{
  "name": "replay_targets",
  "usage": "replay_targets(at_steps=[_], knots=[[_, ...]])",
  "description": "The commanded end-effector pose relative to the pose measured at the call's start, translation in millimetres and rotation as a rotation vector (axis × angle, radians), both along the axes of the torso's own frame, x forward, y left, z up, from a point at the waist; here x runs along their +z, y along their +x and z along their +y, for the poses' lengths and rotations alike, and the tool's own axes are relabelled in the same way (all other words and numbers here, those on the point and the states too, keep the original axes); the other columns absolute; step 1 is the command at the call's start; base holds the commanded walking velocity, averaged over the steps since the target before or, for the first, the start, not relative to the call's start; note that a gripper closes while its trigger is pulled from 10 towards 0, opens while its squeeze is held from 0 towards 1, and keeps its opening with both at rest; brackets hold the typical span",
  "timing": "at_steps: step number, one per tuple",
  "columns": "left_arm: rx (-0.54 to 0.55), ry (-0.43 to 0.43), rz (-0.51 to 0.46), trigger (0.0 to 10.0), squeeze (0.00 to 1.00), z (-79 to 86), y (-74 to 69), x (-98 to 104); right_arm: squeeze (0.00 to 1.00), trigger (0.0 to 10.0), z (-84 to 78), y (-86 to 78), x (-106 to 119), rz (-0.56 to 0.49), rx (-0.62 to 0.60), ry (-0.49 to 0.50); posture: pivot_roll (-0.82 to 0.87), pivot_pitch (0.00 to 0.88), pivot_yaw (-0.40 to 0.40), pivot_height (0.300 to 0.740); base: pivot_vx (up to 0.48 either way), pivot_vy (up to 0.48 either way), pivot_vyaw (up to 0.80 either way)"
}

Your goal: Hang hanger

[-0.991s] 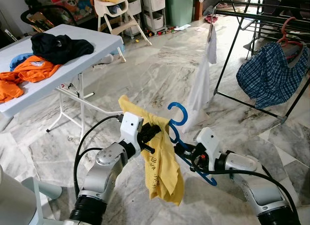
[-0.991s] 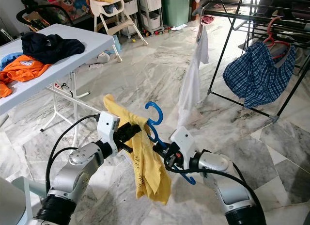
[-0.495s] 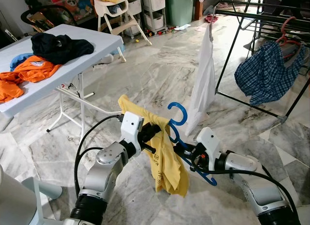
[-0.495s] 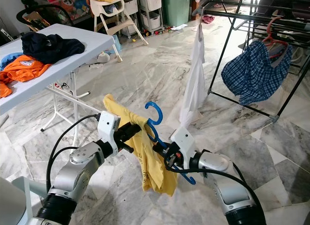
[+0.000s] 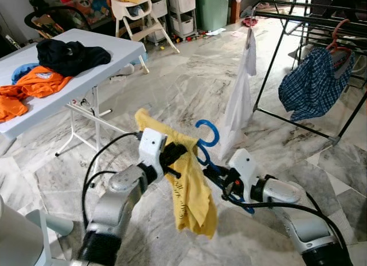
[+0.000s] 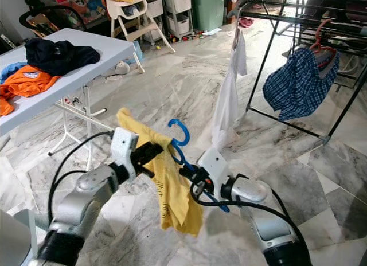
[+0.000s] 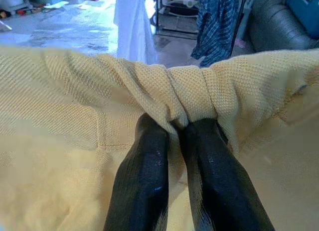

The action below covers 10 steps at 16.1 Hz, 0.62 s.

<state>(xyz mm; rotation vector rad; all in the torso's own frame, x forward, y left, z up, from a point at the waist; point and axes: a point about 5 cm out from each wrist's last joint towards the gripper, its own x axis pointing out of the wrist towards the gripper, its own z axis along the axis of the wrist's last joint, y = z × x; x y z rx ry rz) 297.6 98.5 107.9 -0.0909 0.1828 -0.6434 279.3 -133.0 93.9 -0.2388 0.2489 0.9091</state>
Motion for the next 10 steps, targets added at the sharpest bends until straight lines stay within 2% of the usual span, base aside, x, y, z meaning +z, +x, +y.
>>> replay_targets(at_steps=[1,2,3,4,5,7,10], knots=[[0.027,0.015,-0.034,0.0,0.0,12.9,0.0,3,0.0,10.0,2.7,2.0,1,-0.004,-0.001,0.006,-0.12,0.022,0.175,0.74,0.0,0.0,0.0],[0.03,0.021,-0.028,0.0,0.0,13.6,-1.1,0,0.0,10.0,2.9,1.9,1,-0.004,0.002,0.005,-0.11,0.022,0.175,0.74,0.0,0.0,0.0],[0.039,0.065,-0.034,0.0,0.0,14.4,-1.0,-6,0.0,10.0,3.8,1.7,1,-0.004,0.007,0.006,-0.11,0.021,0.173,0.74,0.0,0.0,0.0],[0.043,0.102,-0.037,0.9,0.0,14.8,-0.7,-11,0.0,10.0,5.0,1.3,2,-0.003,0.014,0.009,-0.11,0.02,0.172,0.74,0.0,0.0,0.0],[0.06,0.111,-0.02,10.0,1.0,15.0,0.3,-16,0.0,10.0,5.5,1.0,1,-0.004,0.019,0.009,-0.11,0.02,0.171,0.74,0.0,0.0,0.0],[0.063,0.105,-0.012,10.0,1.0,14.0,0.0,-16,0.0,10.0,4.8,0.3,1,-0.005,0.022,0.007,-0.12,0.021,0.173,0.74,0.0,0.0,0.0],[0.044,0.099,-0.053,10.0,1.0,12.9,-1.9,-10,0.0,10.0,2.9,-0.5,1,-0.005,0.022,0.006,-0.12,0.023,0.176,0.74,0.0,0.0,0.0]])
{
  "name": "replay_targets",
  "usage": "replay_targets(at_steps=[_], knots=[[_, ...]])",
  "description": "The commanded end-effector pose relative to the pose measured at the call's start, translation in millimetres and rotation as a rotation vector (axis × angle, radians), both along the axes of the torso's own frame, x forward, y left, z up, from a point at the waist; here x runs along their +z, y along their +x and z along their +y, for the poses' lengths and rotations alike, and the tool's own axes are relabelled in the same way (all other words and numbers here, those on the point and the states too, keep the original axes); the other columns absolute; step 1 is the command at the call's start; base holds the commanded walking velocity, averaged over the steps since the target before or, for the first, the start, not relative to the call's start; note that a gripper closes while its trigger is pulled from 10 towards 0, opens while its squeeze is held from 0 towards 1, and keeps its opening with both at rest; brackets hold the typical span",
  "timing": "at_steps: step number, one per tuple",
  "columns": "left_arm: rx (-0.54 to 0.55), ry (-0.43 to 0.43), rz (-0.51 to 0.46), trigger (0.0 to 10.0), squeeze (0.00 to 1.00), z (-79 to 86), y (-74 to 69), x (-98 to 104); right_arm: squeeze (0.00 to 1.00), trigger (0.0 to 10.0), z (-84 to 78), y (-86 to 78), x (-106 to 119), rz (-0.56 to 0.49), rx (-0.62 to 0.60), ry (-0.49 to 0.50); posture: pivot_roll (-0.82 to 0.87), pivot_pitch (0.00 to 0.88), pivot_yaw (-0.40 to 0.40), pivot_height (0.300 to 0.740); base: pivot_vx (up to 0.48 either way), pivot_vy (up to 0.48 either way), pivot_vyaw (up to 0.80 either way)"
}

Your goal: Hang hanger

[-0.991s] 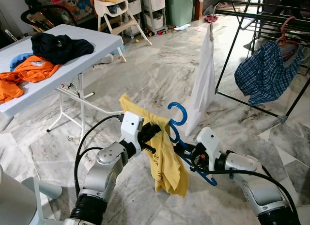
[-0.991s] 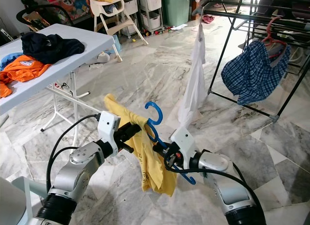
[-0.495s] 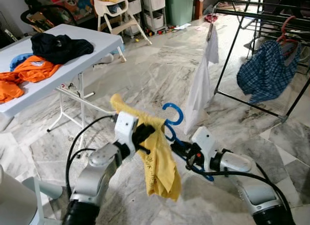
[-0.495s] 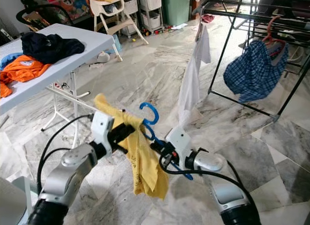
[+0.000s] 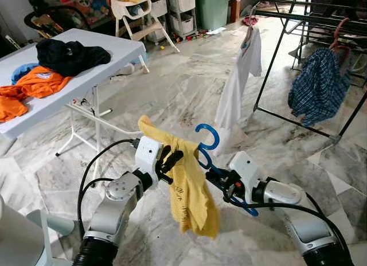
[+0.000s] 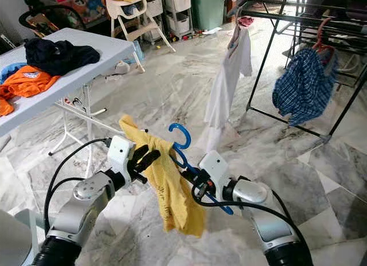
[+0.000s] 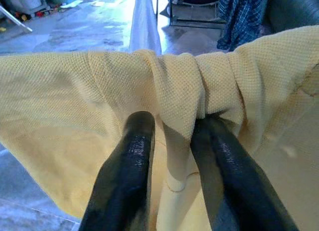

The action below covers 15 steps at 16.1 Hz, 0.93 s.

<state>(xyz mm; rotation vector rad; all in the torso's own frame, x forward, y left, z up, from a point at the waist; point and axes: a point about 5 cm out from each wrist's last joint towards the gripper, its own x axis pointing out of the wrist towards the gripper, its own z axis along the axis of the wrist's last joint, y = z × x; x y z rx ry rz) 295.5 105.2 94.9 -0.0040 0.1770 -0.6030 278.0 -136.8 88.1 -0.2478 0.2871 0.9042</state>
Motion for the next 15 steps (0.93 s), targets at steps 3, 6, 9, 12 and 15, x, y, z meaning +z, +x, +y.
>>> replay_targets(at_steps=[3,6,9,12,15], knots=[[-0.025,0.092,-0.046,10.0,1.0,11.7,-2.1,-3,0.0,10.0,7.4,0.2,8,-0.032,0.031,0.034,-0.12,0.023,0.179,0.74,0.0,0.0,0.0],[-0.101,0.181,-0.069,10.0,1.0,13.3,-7.4,-10,0.0,10.0,5.8,0.8,9,-0.035,0.032,0.034,-0.12,0.025,0.178,0.74,0.0,0.0,0.0],[-0.108,0.23,-0.068,10.0,0.58,18.9,-6.2,-18,0.0,10.0,5.5,-0.3,9,-0.031,0.037,0.038,-0.12,0.024,0.179,0.74,0.0,0.0,0.0],[-0.064,0.23,-0.033,10.0,0.0,24.4,-0.1,-30,0.0,10.0,8.0,-0.7,10,-0.033,0.046,0.042,-0.13,0.023,0.178,0.74,0.0,0.0,0.0],[-0.032,0.233,-0.04,0.0,0.0,24.2,9.8,-34,0.0,10.0,9.2,-1.0,12,-0.034,0.058,0.047,-0.13,0.023,0.178,0.74,0.0,0.0,0.0]])
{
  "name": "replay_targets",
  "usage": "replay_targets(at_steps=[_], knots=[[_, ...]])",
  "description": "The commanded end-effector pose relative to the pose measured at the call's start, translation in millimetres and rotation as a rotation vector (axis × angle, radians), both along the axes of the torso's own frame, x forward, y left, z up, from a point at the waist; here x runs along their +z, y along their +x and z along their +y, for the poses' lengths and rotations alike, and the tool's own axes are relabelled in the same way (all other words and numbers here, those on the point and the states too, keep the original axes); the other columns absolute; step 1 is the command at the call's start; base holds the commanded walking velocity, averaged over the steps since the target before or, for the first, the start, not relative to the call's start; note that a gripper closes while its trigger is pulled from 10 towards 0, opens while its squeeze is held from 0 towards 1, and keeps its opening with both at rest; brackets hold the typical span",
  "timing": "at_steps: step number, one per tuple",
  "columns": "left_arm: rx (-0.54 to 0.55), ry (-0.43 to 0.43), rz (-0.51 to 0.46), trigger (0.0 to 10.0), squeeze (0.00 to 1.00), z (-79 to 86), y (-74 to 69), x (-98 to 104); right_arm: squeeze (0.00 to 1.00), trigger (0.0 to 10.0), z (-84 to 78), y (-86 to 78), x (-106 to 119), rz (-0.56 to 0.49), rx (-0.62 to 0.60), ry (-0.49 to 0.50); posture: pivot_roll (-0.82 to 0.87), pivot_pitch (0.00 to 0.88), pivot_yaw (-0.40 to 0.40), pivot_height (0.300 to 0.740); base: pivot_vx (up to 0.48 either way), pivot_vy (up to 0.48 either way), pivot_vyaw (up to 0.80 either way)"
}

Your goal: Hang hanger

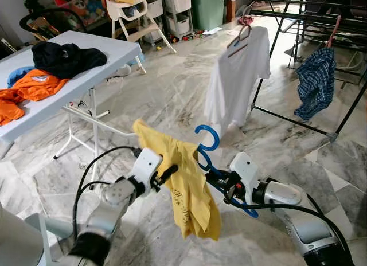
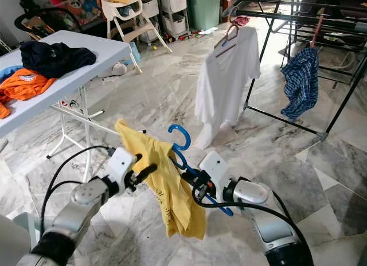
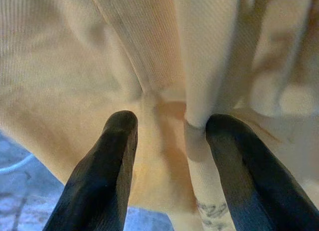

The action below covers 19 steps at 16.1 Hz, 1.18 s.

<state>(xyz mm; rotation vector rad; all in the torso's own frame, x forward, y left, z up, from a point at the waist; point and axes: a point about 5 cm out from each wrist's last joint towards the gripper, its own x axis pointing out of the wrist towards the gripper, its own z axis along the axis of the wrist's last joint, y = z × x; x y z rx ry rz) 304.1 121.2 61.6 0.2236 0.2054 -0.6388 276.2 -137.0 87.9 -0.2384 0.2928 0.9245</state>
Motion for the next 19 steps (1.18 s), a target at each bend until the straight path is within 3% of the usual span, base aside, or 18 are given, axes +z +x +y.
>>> replay_targets(at_steps=[1,2,5,6,7,19], knots=[[0.023,0.006,-0.022,6.2,0.0,4.1,4.9,2,0.0,10.0,9.6,0.3,13,-0.046,0.041,0.041,-0.14,0.024,0.179,0.74,0.0,0.0,0.0],[0.007,-0.048,-0.056,10.0,0.0,-6.0,9.0,12,0.0,10.0,9.5,-0.8,12,-0.044,0.043,0.042,-0.14,0.025,0.181,0.74,0.0,0.0,0.0],[-0.051,-0.087,-0.051,10.0,0.0,-16.2,5.8,13,0.0,10.0,7.8,-2.2,10,-0.037,0.036,0.036,-0.14,0.029,0.183,0.74,0.0,0.0,0.0],[-0.064,-0.096,-0.041,7.0,0.0,-17.0,4.3,10,0.0,10.0,7.9,-2.7,10,-0.036,0.036,0.037,-0.14,0.03,0.183,0.74,0.0,0.0,0.0],[-0.071,-0.105,-0.025,0.0,0.0,-17.0,2.8,8,0.0,10.0,7.9,-2.7,10,-0.035,0.035,0.037,-0.14,0.031,0.183,0.74,0.0,0.0,0.0],[-0.085,-0.019,-0.038,0.0,0.0,-0.6,4.8,3,0.0,10.0,8.6,-2.8,10,-0.03,0.038,0.038,-0.14,0.035,0.18,0.74,0.0,0.0,0.0]])
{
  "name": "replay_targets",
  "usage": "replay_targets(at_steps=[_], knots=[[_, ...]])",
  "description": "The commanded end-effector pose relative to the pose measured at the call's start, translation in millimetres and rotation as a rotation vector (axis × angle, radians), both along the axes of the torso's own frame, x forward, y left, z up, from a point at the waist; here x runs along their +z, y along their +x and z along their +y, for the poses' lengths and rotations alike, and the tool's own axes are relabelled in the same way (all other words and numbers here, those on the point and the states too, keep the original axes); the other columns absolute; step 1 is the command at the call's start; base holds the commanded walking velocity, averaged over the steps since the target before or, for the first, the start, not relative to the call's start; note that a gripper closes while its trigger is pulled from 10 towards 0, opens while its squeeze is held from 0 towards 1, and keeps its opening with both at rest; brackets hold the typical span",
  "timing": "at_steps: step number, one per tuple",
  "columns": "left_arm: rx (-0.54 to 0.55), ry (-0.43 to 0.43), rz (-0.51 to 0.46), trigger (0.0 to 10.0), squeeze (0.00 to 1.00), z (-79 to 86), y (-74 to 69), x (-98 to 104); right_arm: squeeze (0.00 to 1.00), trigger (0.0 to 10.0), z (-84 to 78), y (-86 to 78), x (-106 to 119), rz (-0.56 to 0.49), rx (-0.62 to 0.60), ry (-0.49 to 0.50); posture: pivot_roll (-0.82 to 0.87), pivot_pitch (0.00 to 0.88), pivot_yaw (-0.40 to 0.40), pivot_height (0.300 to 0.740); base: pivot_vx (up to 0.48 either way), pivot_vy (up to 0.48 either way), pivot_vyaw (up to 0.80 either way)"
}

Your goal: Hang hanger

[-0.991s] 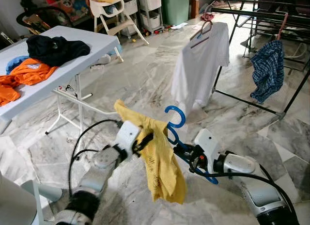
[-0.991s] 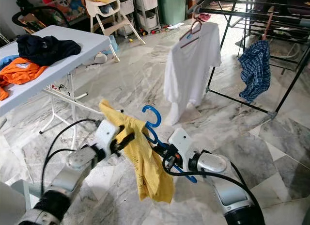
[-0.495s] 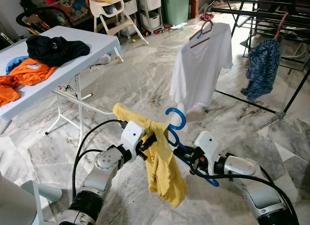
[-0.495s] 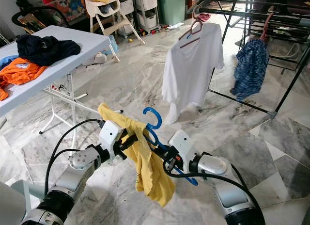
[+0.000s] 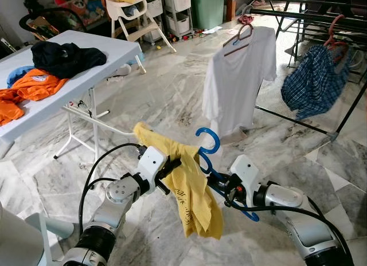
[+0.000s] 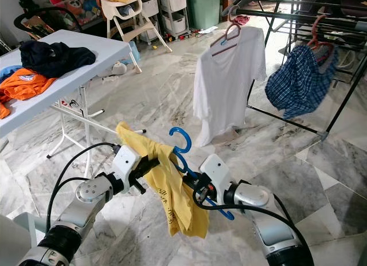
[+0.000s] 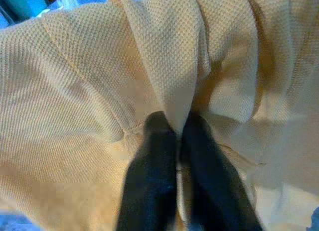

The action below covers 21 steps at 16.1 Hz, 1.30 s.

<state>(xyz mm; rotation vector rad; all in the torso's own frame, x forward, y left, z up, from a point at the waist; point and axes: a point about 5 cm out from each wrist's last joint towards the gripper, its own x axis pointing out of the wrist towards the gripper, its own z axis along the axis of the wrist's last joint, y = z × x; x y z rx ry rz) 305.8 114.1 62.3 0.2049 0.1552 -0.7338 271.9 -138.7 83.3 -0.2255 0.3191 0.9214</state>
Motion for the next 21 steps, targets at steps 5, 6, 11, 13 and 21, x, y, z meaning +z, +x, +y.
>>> replay_targets(at_steps=[5,6,11,13,21], knots=[[0.025,-0.042,-0.004,0.0,0.0,2.7,5.5,6,0.0,10.0,9.7,0.7,13,-0.053,0.046,0.036,-0.14,0.035,0.177,0.74,0.0,0.0,0.0],[0.028,-0.055,-0.007,0.0,0.0,1.9,6.3,9,0.0,10.0,9.9,0.7,13,-0.05,0.047,0.036,-0.14,0.035,0.176,0.74,0.0,0.0,0.0],[0.039,-0.081,-0.005,0.0,0.0,2.5,8.2,12,0.0,10.0,11.1,2.3,13,-0.051,0.048,0.036,-0.13,0.03,0.176,0.74,0.0,0.0,0.0],[0.028,-0.102,-0.026,0.0,0.0,6.1,7.5,21,0.0,10.0,9.1,2.2,10,-0.046,0.041,0.028,-0.14,0.03,0.18,0.74,0.0,0.0,0.0],[0.053,-0.286,-0.092,0.0,0.0,12.0,10.4,77,0.0,10.0,6.4,-0.2,-2,-0.025,0.046,-0.02,-0.12,0.023,0.174,0.74,0.0,0.0,0.0]])
